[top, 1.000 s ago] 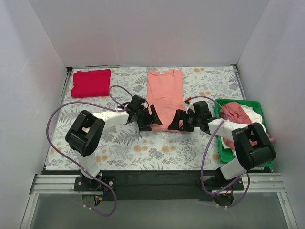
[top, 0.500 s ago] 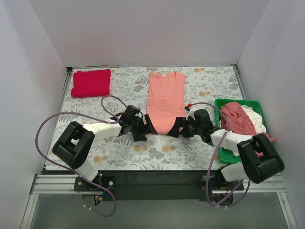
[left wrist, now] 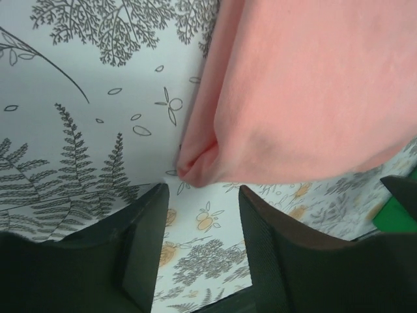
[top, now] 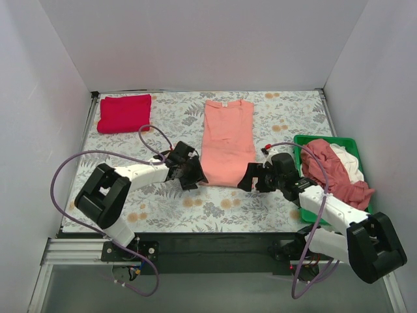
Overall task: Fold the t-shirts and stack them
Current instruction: Fold the tshirt
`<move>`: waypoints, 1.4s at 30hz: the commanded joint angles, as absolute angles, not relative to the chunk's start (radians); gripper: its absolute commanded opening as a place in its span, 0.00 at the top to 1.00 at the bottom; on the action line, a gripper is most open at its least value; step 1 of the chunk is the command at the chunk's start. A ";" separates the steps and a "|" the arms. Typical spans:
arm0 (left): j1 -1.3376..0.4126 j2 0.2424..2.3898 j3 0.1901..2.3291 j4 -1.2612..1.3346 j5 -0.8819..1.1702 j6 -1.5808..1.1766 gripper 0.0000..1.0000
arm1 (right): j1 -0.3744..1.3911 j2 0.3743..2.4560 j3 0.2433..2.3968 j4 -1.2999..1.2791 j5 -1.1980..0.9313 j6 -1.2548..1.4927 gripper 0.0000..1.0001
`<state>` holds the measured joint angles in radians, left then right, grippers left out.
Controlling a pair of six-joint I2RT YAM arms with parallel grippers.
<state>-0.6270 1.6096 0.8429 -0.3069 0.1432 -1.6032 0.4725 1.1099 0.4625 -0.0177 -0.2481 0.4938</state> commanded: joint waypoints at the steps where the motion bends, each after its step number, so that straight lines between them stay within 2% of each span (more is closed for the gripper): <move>1: -0.621 1.686 0.886 -0.370 0.022 -1.574 0.56 | 0.476 1.089 0.486 -0.097 -0.138 0.494 0.02; 3: -0.621 1.736 0.913 -0.393 0.023 -1.565 0.73 | 0.471 1.109 0.485 -0.101 -0.117 0.498 0.04; 8: -0.620 1.766 0.910 -0.396 0.031 -1.569 1.00 | 0.468 1.176 0.512 -0.104 -0.107 0.496 0.15; 13: -0.620 1.737 0.884 -0.396 0.037 -1.566 1.00 | 0.466 1.270 0.549 -0.100 -0.132 0.480 0.30; 15: -0.621 1.727 0.870 -0.396 0.041 -1.566 1.00 | 0.466 1.311 0.554 -0.095 -0.126 0.474 0.33; 18: -0.623 1.706 0.853 -0.397 0.046 -1.568 1.00 | 0.466 1.357 0.586 -0.100 -0.129 0.456 0.50; 19: -0.623 1.700 0.848 -0.397 0.049 -1.568 1.00 | 0.466 1.364 0.592 -0.097 -0.139 0.453 0.63; 22: -0.626 1.671 0.835 -0.399 0.052 -1.577 1.00 | 0.466 1.371 0.603 -0.100 -0.147 0.449 0.86; 25: -0.635 1.640 0.818 -0.400 0.052 -1.582 1.00 | 0.469 1.353 0.581 -0.097 -0.178 0.451 0.99; 29: -0.663 1.588 0.782 -0.474 0.023 -1.586 1.00 | 0.477 1.284 0.485 -0.100 -0.251 0.472 0.99; 33: -0.704 1.458 0.697 -0.555 0.012 -1.638 1.00 | 0.508 1.128 0.390 -0.141 -0.333 0.517 0.99; 38: -0.761 1.182 0.569 -0.673 0.012 -1.713 1.00 | 0.563 0.904 0.354 -0.360 -0.388 0.557 0.99; 42: -0.773 0.988 0.577 -0.730 0.092 -1.704 1.00 | 0.568 0.707 0.359 -0.422 -0.501 0.590 0.99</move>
<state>-0.7715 1.1069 0.5713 -0.6052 0.0879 -1.6970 0.5682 0.8051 0.3553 -0.2985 -0.4149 0.5571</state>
